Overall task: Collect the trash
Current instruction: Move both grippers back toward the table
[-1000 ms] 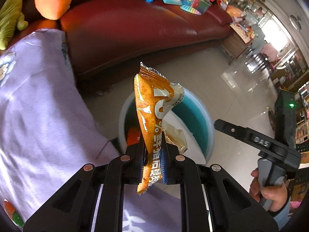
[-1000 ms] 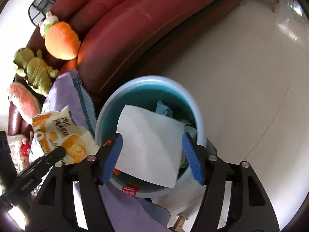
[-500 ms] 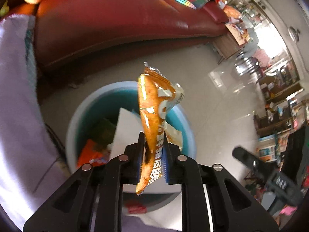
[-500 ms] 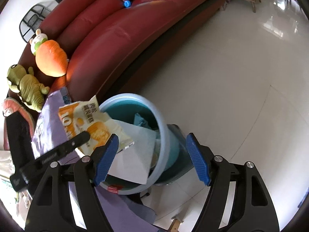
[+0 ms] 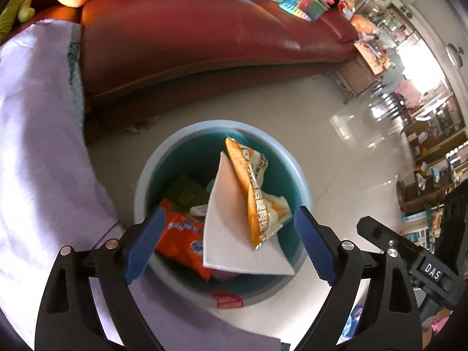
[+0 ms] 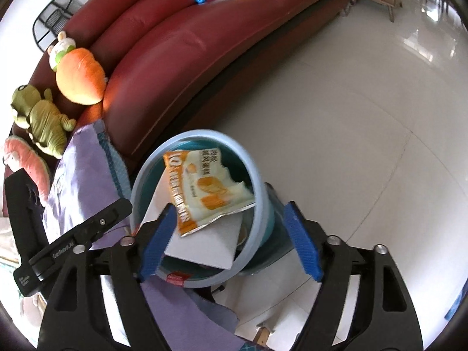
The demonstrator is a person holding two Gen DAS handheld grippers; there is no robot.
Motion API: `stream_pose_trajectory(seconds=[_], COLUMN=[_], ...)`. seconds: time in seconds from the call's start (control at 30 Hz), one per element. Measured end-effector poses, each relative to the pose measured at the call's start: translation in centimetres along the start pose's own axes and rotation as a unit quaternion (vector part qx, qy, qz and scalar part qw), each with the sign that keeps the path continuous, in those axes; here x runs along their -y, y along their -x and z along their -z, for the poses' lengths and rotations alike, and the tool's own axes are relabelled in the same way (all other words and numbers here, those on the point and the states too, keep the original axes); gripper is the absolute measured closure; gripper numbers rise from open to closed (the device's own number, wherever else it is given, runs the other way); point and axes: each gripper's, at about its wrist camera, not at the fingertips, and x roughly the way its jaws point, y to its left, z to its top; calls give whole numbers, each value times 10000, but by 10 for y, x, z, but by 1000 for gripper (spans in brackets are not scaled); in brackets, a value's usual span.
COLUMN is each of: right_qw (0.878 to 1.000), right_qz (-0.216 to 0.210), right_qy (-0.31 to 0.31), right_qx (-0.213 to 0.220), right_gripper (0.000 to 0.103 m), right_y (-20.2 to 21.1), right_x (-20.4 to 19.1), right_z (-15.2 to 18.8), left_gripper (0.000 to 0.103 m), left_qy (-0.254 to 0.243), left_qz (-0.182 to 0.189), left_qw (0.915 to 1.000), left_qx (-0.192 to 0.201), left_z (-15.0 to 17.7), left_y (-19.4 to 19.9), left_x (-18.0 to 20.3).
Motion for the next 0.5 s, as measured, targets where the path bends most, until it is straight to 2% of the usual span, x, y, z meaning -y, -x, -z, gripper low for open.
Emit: stream_pose_trajectory(seconds=[0.23,0.5], right_qw=[9999,9974], right_qz=[-5,5], right_qy=[163,721], right_qx=[-45,-12], right_gripper=[27,27], right_y=[8,25], right_x=[-26,-72], right_z=[12,41], left_gripper=[11,9], left_qy=[3,202], left_qz=[-129,-157], left_qw=[9998,9990], left_qx=[148,372], left_z=[15,43], left_y=[32,87], left_x=[-9,-41])
